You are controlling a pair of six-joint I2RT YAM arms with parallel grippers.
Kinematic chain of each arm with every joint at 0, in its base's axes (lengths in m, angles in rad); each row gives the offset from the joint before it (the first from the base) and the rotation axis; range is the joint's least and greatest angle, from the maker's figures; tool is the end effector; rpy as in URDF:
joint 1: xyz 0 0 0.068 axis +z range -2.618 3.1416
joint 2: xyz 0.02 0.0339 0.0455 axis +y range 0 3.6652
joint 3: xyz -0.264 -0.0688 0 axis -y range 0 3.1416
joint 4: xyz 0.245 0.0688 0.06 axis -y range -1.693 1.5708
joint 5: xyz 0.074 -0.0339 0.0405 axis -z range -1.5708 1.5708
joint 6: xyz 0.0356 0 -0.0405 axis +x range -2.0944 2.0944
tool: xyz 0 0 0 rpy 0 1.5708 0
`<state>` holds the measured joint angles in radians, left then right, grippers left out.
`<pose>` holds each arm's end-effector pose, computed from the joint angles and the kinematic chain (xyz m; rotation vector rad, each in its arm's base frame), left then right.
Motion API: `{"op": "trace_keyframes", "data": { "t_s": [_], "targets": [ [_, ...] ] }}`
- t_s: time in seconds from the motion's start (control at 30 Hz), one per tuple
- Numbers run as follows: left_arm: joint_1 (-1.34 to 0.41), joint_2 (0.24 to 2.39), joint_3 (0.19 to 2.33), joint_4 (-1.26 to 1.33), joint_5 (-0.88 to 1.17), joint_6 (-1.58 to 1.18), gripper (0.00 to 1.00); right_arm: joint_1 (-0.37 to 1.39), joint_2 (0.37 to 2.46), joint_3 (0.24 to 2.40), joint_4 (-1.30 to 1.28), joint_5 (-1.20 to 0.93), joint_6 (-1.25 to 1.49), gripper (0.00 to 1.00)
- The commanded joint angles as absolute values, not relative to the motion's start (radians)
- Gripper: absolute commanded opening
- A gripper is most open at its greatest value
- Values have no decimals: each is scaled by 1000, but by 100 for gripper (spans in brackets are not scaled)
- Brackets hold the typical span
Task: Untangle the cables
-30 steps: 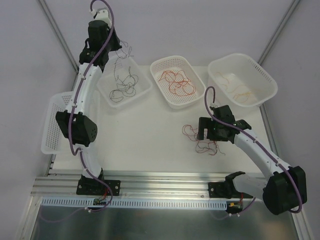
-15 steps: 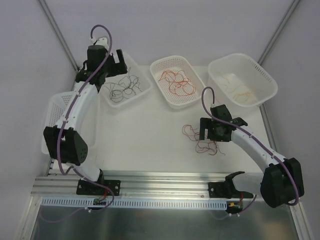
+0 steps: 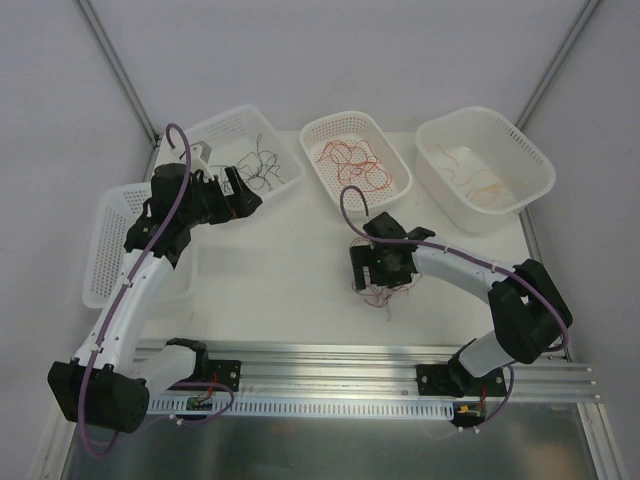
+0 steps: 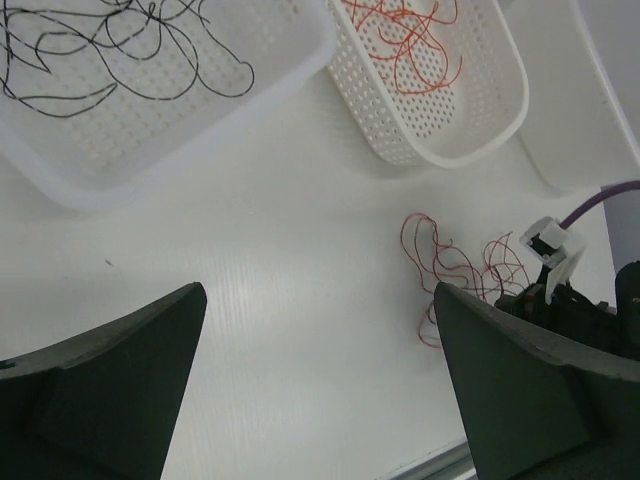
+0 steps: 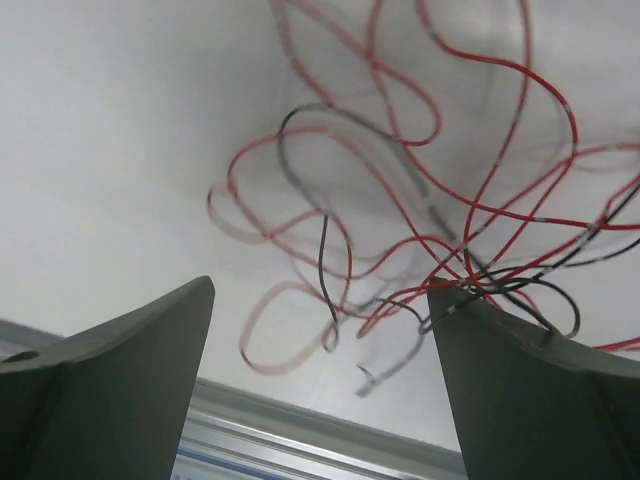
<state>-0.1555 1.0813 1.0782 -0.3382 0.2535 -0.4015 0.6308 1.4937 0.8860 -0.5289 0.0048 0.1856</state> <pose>0.2389 -0.0465 0.3694 -0.0648 1.9482 -0.6147 0.2272 0.1657 0.1867 -0.6017 2.6647 0.2332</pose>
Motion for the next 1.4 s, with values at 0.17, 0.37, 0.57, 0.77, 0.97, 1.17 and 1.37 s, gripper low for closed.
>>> {"op": "trace_keyframes", "data": {
  "t_s": [0.17,0.37,0.57,0.77,0.97,1.17,1.37],
  "targets": [
    [-260,966,939,-367,339,-434,99,776,1445,1057,-535,-28,213,92],
    [-511,1092,972,-367,220,-478,99,736,1290,1040,-647,126,179,92],
    [-717,1305,1097,-365,60,-671,99,531,1134,904,-651,143,232,92],
    [-848,1552,1268,-373,-110,-854,96,364,1065,824,-592,77,221,93],
    [-894,1768,1402,-403,-198,-914,89,318,1045,758,-536,48,219,93],
    [-914,1894,1457,-407,-212,-922,79,311,1061,706,-483,17,216,93],
    [-928,1925,1456,-408,-199,-928,54,311,1091,683,-425,-49,229,93]
  ]
}}
